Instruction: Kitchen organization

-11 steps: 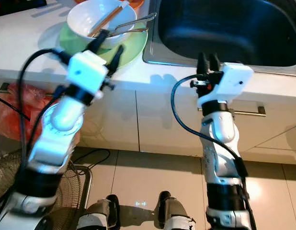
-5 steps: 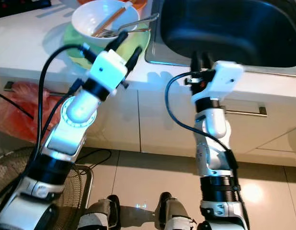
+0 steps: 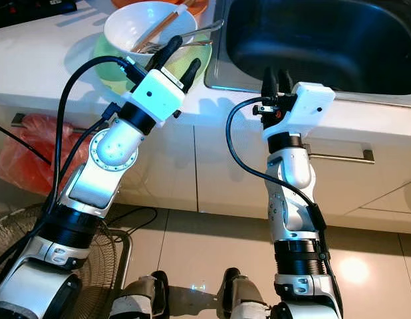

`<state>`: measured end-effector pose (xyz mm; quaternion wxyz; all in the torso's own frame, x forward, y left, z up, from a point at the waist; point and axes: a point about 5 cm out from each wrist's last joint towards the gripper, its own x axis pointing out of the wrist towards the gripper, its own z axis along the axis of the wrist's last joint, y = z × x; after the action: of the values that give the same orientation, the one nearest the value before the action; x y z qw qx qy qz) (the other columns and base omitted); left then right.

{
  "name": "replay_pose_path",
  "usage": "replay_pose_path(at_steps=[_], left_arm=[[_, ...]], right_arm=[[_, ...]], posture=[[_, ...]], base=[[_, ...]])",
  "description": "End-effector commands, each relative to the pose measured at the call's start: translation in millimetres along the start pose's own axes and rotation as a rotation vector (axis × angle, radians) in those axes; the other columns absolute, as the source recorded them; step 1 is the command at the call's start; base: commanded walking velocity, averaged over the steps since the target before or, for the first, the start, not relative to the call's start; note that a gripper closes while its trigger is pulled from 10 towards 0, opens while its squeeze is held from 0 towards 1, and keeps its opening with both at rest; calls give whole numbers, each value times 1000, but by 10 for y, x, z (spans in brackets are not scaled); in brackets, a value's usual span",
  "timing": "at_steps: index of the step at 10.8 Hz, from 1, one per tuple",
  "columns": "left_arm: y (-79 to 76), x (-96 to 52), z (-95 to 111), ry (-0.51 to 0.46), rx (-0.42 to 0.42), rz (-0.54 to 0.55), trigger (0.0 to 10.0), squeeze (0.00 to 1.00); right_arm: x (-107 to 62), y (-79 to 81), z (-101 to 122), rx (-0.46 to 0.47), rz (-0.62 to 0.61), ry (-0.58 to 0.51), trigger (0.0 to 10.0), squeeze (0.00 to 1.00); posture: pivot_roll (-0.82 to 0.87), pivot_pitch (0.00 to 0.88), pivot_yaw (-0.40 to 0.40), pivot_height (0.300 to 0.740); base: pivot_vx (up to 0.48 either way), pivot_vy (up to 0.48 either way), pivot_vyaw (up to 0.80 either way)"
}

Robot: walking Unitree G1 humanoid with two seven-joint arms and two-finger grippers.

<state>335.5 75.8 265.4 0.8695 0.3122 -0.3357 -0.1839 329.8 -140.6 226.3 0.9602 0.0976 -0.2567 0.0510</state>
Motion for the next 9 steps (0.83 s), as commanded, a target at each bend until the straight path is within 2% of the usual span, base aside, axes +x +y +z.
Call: replay_pose_path(at_steps=[1, 4, 6, 7, 9], left_arm=[[-38, 13, 19, -15, 13, -11, 10000, 0], [-60, 55, 22, -16, 2, 1, 10000, 0], [-67, 130, 27, -21, 5, 12, 10000, 0], [-45, 213, 23, -18, 11, 32, 10000, 0], [-37, 263, -21, -6, 23, 30, 10000, 0]], right_arm=[[-4, -29, 3, -1, -7, -9, 10000, 0], [4, -33, 7, -6, -6, -17, 10000, 0], [6, -28, 8, -6, -4, -19, 10000, 0], [13, -12, 6, -3, 1, -20, 10000, 0], [15, -9, 0, -2, 3, -20, 10000, 0]], posture=[[70, 233, 0, 740], [67, 233, 0, 740], [68, 230, -3, 740], [70, 227, -4, 740], [71, 226, -4, 740]], base=[[0, 0, 0], [0, 0, 0], [0, 0, 0], [0, 0, 0], [0, 0, 0]])
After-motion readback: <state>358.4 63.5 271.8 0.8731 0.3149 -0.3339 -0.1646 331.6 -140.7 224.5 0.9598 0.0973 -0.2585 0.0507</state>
